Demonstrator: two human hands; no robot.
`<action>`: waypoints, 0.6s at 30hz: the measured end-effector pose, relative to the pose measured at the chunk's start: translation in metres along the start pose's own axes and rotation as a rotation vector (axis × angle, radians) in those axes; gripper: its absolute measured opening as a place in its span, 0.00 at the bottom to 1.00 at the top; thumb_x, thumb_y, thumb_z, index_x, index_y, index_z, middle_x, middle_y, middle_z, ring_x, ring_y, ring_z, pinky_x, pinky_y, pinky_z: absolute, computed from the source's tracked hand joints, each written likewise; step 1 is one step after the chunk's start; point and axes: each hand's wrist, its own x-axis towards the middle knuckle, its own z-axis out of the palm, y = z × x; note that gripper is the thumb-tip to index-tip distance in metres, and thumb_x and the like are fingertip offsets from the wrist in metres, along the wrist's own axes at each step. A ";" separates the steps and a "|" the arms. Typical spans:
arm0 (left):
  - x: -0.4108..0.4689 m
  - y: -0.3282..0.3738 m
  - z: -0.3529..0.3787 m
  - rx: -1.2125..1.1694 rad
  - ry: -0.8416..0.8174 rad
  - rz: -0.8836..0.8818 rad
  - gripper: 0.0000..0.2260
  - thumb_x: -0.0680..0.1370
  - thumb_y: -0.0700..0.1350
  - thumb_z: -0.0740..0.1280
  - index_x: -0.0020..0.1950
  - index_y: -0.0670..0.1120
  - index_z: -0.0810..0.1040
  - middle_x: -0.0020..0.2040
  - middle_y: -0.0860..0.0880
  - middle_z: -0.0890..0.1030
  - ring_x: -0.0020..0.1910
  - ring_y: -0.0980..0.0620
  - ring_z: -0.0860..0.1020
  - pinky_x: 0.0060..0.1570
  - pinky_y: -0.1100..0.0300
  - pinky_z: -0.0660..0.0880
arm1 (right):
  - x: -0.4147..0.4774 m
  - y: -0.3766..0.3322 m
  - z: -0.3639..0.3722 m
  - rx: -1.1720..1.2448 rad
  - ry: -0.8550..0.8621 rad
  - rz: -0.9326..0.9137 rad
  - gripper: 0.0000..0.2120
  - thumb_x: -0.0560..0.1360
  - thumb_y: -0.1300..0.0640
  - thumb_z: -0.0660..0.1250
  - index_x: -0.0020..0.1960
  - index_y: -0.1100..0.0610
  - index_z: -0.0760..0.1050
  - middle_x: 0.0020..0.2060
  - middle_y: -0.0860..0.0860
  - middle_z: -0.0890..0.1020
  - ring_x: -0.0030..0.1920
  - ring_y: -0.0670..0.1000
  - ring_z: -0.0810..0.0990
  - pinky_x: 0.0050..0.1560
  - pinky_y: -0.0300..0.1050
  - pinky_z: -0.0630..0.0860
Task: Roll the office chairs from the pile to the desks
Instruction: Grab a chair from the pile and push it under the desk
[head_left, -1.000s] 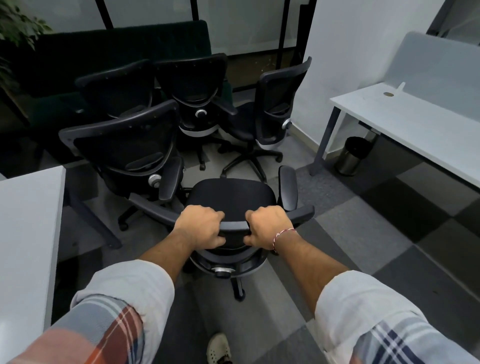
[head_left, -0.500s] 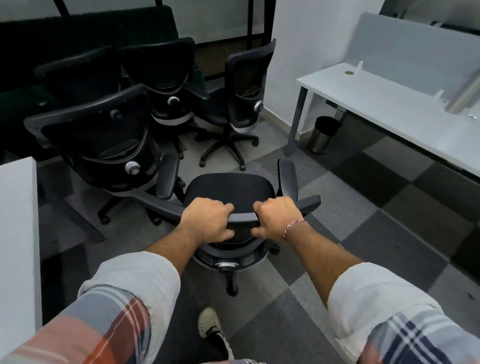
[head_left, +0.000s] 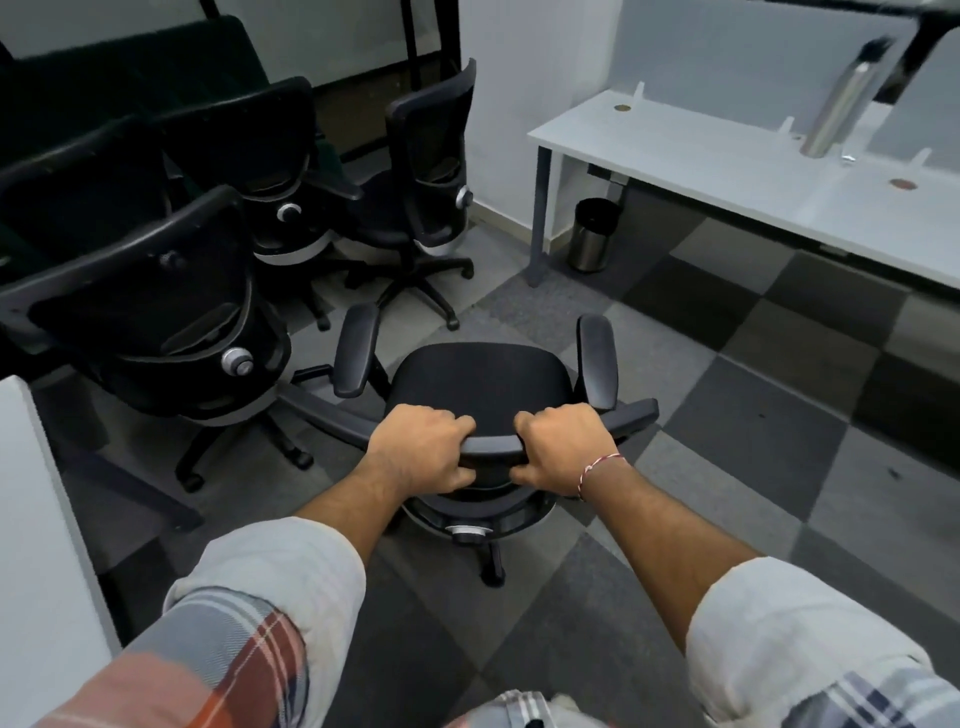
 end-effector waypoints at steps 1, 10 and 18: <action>-0.002 -0.002 0.001 -0.005 0.004 0.019 0.15 0.74 0.63 0.63 0.45 0.53 0.66 0.42 0.53 0.78 0.36 0.51 0.71 0.35 0.55 0.64 | -0.003 -0.005 0.000 0.003 -0.007 0.022 0.18 0.71 0.39 0.66 0.45 0.53 0.67 0.37 0.49 0.80 0.34 0.54 0.76 0.34 0.45 0.67; -0.007 0.016 0.001 -0.006 0.051 0.196 0.15 0.74 0.62 0.64 0.46 0.52 0.66 0.44 0.52 0.79 0.42 0.49 0.79 0.37 0.56 0.64 | -0.046 -0.017 0.001 0.026 -0.039 0.197 0.18 0.71 0.38 0.65 0.44 0.52 0.67 0.39 0.49 0.81 0.39 0.55 0.80 0.37 0.46 0.72; -0.008 0.042 -0.001 0.004 0.093 0.371 0.16 0.73 0.63 0.64 0.49 0.52 0.70 0.46 0.52 0.80 0.45 0.47 0.80 0.38 0.56 0.65 | -0.097 -0.029 0.001 0.029 -0.039 0.338 0.18 0.71 0.38 0.65 0.44 0.52 0.65 0.40 0.49 0.82 0.40 0.55 0.81 0.35 0.45 0.64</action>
